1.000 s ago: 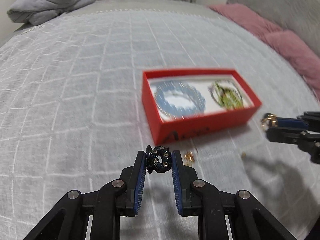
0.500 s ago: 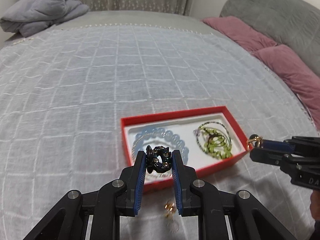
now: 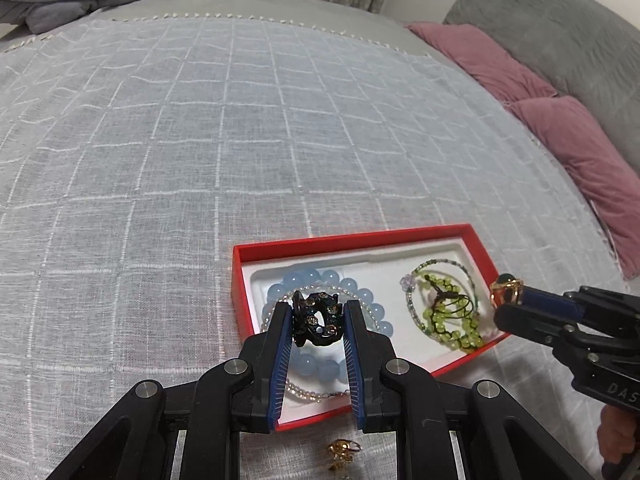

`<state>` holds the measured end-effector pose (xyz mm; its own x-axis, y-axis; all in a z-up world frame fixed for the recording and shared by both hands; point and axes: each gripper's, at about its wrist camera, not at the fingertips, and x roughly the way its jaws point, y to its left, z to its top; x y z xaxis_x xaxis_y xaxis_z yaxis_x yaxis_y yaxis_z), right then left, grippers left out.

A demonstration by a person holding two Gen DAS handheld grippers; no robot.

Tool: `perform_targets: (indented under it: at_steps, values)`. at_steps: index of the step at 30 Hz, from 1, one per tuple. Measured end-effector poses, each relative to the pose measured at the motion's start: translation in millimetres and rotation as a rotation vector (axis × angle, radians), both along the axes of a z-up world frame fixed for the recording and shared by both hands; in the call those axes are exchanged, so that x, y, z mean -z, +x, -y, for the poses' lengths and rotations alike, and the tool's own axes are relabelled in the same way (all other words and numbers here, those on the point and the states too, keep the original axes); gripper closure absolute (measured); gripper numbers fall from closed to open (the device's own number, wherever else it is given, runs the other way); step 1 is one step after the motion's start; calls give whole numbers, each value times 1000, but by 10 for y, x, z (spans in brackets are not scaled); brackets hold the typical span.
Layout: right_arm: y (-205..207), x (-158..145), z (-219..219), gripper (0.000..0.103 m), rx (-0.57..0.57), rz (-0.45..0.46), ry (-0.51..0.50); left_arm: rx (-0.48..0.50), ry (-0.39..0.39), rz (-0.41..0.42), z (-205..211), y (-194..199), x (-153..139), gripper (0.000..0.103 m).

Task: Organize jewelry
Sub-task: 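Carry both rings over the red box and open both tools to drop them, then move both open tools back toward the small charms beside the box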

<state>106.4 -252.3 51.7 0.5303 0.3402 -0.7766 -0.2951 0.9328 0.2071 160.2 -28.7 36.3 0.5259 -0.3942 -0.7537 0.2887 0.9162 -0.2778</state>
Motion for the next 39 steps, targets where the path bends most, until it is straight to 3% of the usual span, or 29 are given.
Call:
perform_targets:
  at_steps: [9,13,17,28,33,39]
  values:
    - [68,33,-35,79,4,17,1,30,34,17,157,24,30,82]
    - [49,-39,0,78,19,48,14,18,32,36,107,20,-15,64]
    - [47,-81,65,77,45,49,36,3,4,32,36,18,-66,64]
    - [-54,-168,272,75,117,56,82,-30,45,65,-105,-310,-171,64]
    - [-203,-193,328,73,135,64,95,-62,41,20,-271,-449,-105,65]
    - [-379,-164,151,73,71,56,84,-53,54,-84,-288,-682,220,65]
